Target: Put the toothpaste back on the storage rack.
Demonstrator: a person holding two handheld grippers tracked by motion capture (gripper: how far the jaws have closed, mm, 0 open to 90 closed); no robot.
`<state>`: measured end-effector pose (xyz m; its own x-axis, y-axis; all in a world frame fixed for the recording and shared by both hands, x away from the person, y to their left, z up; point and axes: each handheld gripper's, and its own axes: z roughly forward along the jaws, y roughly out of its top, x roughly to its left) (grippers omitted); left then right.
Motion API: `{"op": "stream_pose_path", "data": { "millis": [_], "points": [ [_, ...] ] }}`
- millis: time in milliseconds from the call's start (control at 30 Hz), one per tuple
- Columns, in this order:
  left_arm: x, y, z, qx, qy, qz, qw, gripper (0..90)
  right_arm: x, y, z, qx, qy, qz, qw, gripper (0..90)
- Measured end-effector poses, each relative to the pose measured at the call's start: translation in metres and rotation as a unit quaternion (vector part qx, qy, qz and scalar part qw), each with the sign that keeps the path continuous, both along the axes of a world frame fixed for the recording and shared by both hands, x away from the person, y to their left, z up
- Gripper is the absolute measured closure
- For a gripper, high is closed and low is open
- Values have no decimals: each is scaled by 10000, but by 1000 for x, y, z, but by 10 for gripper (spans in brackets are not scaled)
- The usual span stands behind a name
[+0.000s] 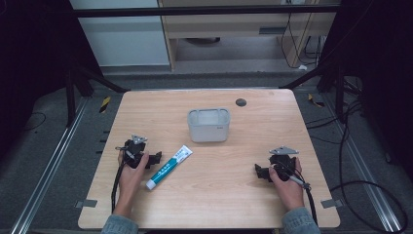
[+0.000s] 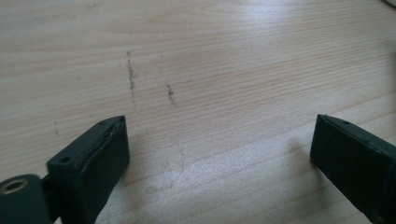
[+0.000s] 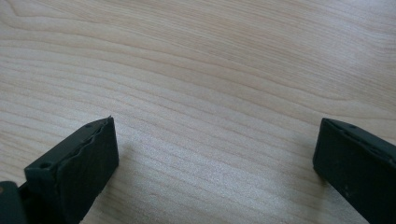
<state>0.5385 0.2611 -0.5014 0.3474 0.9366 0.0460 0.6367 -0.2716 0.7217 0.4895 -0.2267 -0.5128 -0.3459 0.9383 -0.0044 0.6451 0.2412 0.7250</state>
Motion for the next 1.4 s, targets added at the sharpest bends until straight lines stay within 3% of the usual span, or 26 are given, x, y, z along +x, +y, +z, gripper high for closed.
{"op": "stream_pose_path", "data": {
  "millis": [67, 100, 133, 267, 400, 567, 733, 833, 900, 1000, 1100, 1167, 1233, 1300, 1333, 1400],
  "points": [
    [-6, -1, 9, 138, -208, 12, 9997, 34, 0, 0, 0, 0, 0, 1, 10000, 5],
    [-6, -1, 9, 138, -208, 12, 9997, 34, 0, 0, 0, 0, 0, 1, 10000, 5],
    [-12, -2, 19, 86, -389, 34, 9992, 34, 0, 0, 0, -9, -1, 3, 10000, 5],
    [-25, -5, 38, 40, -703, 31, 9975, 37, 0, 0, 0, -1, 0, 1, 10000, 5],
    [-34, -10, 53, 59, -873, -78, 9961, 38, 0, 0, 0, 0, 1, 1, 10000, 5],
    [-41, -26, 65, 53, -710, -378, 9967, 47, 0, 0, 0, 0, 1, 1, 10000, 5],
    [-49, -47, 73, 291, -532, -796, 9950, 49, 0, 0, 0, 1, 1, 0, 10000, 5],
    [-49, -49, 80, 492, -434, -888, 9939, 49, 0, 0, 0, -9, 0, 4, 10000, 5],
    [-50, -50, 83, 519, -455, -956, 9930, 49, 0, 0, 0, -4, 2, 7, 10000, 5],
    [-47, -52, 83, 716, -377, -1200, 9895, 49, 0, 0, 0, 3, 3, 5, 10000, 5],
    [-42, -53, 82, 714, -227, -1301, 9887, 64, 0, 0, 0, 3, 6, 15, 10000, 4],
    [-39, -56, 82, 820, -132, -1354, 9873, 65, 0, 0, 0, 1, 6, 16, 10000, 4],
    [-31, -63, 81, 1064, 106, -1401, 9843, 69, 0, 0, 0, 5, 9, 16, 10000, 4],
    [-27, -69, 80, 1161, 287, -1458, 9821, 68, 0, -1, 0, 0, 5, 31, 10000, 4],
    [-27, -69, 80, 1161, 287, -1458, 9821, 68, 0, -1, 0, 14, 17, 36, 10000, 4],
    [-20, -74, 79, 1120, 540, -1565, 9798, 85, 0, -1, 0, 29, 28, 32, 10000, 4]
  ]
}}
